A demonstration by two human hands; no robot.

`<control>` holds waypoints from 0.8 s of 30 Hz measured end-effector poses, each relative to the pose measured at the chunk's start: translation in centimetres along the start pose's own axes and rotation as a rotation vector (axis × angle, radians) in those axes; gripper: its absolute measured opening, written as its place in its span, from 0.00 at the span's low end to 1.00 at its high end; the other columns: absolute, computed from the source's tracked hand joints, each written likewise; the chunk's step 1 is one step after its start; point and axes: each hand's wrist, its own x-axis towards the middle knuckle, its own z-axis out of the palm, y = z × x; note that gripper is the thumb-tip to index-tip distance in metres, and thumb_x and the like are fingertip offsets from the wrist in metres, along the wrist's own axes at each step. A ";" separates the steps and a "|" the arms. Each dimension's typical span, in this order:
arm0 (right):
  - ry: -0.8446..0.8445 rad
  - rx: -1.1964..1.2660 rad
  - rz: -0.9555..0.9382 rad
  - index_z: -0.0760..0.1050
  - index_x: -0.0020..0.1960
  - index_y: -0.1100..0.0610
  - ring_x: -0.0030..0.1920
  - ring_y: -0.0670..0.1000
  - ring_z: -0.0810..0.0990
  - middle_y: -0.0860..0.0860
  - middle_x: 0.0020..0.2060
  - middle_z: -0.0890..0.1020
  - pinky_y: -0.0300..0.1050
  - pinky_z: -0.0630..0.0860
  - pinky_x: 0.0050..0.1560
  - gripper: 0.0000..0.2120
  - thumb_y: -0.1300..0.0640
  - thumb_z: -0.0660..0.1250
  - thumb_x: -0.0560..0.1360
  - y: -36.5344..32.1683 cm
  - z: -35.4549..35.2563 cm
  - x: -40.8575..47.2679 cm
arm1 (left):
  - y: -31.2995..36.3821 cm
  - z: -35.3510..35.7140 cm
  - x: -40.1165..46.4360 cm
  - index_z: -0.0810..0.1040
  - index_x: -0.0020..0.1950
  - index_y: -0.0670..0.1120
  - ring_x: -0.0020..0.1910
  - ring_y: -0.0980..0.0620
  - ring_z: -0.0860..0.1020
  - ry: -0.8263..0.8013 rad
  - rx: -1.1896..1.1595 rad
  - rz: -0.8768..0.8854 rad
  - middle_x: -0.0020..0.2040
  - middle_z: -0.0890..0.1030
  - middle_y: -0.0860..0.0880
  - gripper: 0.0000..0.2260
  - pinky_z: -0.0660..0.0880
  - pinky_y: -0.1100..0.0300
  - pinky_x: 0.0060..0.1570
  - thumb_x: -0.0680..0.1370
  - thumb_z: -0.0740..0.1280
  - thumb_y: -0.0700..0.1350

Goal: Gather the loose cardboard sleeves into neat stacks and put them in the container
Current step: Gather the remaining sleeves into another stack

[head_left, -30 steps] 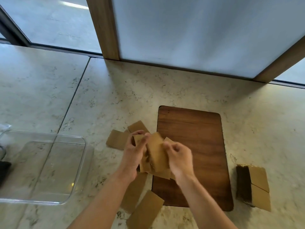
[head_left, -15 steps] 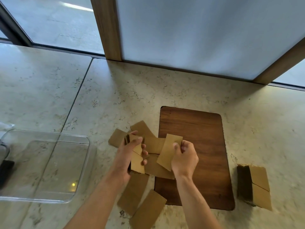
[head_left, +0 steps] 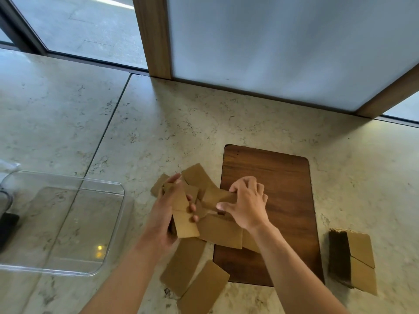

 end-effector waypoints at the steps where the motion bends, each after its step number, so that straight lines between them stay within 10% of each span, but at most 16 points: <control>1: 0.056 0.104 0.004 0.71 0.53 0.48 0.57 0.52 0.70 0.46 0.55 0.72 0.46 0.69 0.57 0.18 0.43 0.76 0.73 0.4 -0.6 0.2 | 0.3 0.1 0.0 0.81 0.64 0.55 0.37 0.43 0.80 0.003 -0.045 -0.034 0.47 0.81 0.39 0.21 0.78 0.50 0.36 0.72 0.79 0.52; 5: 0.076 0.587 0.024 0.75 0.54 0.46 0.48 0.50 0.82 0.44 0.47 0.81 0.37 0.77 0.40 0.07 0.51 0.72 0.79 1.6 -4.9 -0.2 | 1.1 0.2 -0.2 0.76 0.67 0.49 0.41 0.39 0.82 -0.023 -0.015 -0.159 0.52 0.82 0.35 0.23 0.81 0.46 0.37 0.75 0.77 0.50; 11: -0.590 0.493 -0.308 0.80 0.55 0.35 0.45 0.42 0.85 0.38 0.49 0.85 0.38 0.82 0.44 0.17 0.46 0.80 0.69 -1.5 -6.9 -2.4 | 0.0 0.9 -0.3 0.84 0.63 0.45 0.50 0.37 0.86 -0.288 0.293 -0.475 0.58 0.85 0.36 0.28 0.84 0.44 0.44 0.78 0.67 0.67; 17: 0.175 0.628 -0.077 0.77 0.61 0.41 0.56 0.43 0.77 0.40 0.55 0.77 0.41 0.77 0.58 0.18 0.45 0.77 0.74 -1.7 -0.6 -3.6 | -1.7 -0.6 -1.1 0.77 0.72 0.41 0.40 0.43 0.82 -0.229 -0.007 -0.342 0.51 0.83 0.36 0.28 0.82 0.48 0.40 0.75 0.78 0.49; 24: -0.021 -0.057 -0.152 0.72 0.70 0.41 0.64 0.51 0.62 0.46 0.65 0.68 0.52 0.66 0.67 0.34 0.34 0.76 0.68 2.7 2.9 -7.6 | -1.2 -1.5 -2.4 0.87 0.56 0.45 0.43 0.42 0.84 -0.074 -0.272 -0.212 0.52 0.85 0.37 0.13 0.82 0.50 0.36 0.74 0.78 0.48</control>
